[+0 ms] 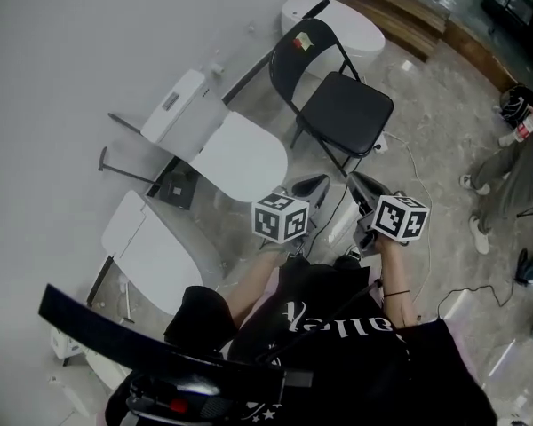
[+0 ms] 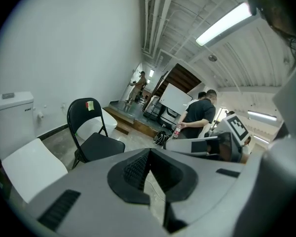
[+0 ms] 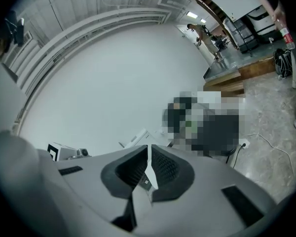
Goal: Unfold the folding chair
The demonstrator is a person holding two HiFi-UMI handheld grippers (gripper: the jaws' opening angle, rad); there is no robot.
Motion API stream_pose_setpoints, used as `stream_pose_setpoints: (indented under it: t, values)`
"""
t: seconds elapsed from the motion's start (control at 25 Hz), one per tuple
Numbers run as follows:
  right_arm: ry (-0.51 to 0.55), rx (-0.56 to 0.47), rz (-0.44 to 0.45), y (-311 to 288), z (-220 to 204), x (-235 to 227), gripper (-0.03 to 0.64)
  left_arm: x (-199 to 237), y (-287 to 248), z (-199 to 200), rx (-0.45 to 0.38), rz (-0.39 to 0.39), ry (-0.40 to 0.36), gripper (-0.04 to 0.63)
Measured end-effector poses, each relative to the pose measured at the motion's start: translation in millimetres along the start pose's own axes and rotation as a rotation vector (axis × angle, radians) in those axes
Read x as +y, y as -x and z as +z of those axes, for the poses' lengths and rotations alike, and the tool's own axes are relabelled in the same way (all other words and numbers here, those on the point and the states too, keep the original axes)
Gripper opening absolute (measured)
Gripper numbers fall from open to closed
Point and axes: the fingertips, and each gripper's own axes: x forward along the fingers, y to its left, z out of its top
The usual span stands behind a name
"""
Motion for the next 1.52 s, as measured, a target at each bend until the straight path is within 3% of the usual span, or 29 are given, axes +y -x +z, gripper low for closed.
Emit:
stream_pose_setpoints:
  t: [0.32, 0.72, 1.52]
  values:
    - [-0.047, -0.087, -0.08, -10.6, -22.0, 27.4, 0.032, 17.4, 30.2, -3.0, 0.023, -0.105, -0.033, 0.003]
    - [-0.027, -0.112, -0.132, 14.7, -22.6, 36.6, 0.032, -19.0, 26.0, -4.4, 0.044, -0.201, -0.084, 0.004]
    - [0.006, -0.113, -0.087, 81.2, -21.7, 24.5, 0.026, -76.0, 22.4, -21.2, 0.033, -0.136, -0.067, 0.003]
